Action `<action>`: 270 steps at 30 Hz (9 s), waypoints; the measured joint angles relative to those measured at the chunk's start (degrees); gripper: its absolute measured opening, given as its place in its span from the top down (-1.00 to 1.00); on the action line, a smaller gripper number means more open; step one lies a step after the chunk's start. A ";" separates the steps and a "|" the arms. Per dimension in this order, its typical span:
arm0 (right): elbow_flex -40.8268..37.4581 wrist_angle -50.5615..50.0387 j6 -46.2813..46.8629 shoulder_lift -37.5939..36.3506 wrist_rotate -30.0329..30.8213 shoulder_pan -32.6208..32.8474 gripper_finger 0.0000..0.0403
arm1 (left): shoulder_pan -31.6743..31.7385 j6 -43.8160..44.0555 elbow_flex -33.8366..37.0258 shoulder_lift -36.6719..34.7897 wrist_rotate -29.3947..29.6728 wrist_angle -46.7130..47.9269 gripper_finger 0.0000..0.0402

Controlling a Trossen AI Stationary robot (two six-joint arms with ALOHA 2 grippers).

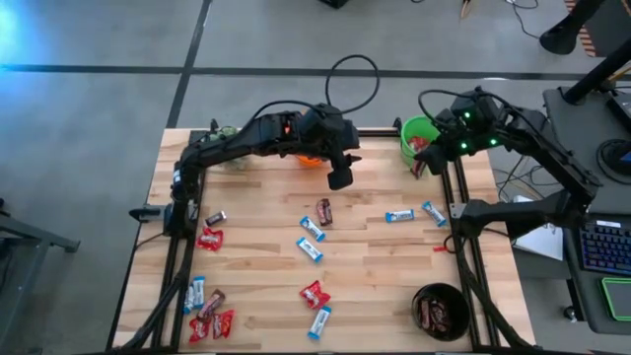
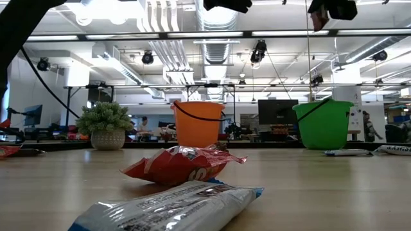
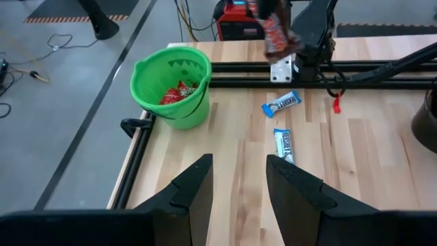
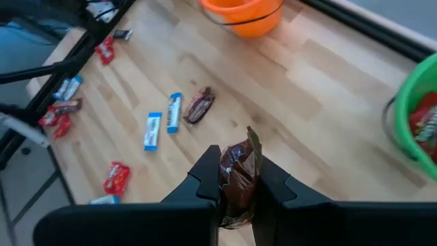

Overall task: Organize candy in baskets
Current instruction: Put the brown chocolate bar into the black bucket, then put the white chocolate bar into the orange bucket

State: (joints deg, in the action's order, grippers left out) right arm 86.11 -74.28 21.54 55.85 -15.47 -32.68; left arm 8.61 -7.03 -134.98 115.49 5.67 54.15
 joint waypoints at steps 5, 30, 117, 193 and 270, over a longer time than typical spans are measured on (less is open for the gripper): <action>0.00 -0.27 3.36 -1.08 -1.52 4.54 0.86 | 0.15 -0.02 0.00 -0.55 0.00 0.66 0.41; 0.00 1.19 18.90 -0.19 -1.13 36.50 0.86 | 0.12 0.00 0.00 -3.05 0.00 3.98 0.41; -0.09 2.57 40.00 9.93 8.12 73.10 0.37 | 0.10 2.73 0.00 -8.95 -0.07 22.85 0.46; 7.97 6.79 25.38 9.91 50.42 65.26 0.05 | -3.92 -14.67 39.96 -8.68 -14.33 15.66 -0.08; 7.97 10.34 31.87 9.87 51.61 65.26 0.05 | -10.02 -18.80 51.65 3.97 -19.86 -7.00 0.10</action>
State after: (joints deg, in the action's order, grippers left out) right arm 94.08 -63.95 53.41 65.71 36.14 32.58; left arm -1.41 -25.82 -83.33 119.46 -14.19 47.15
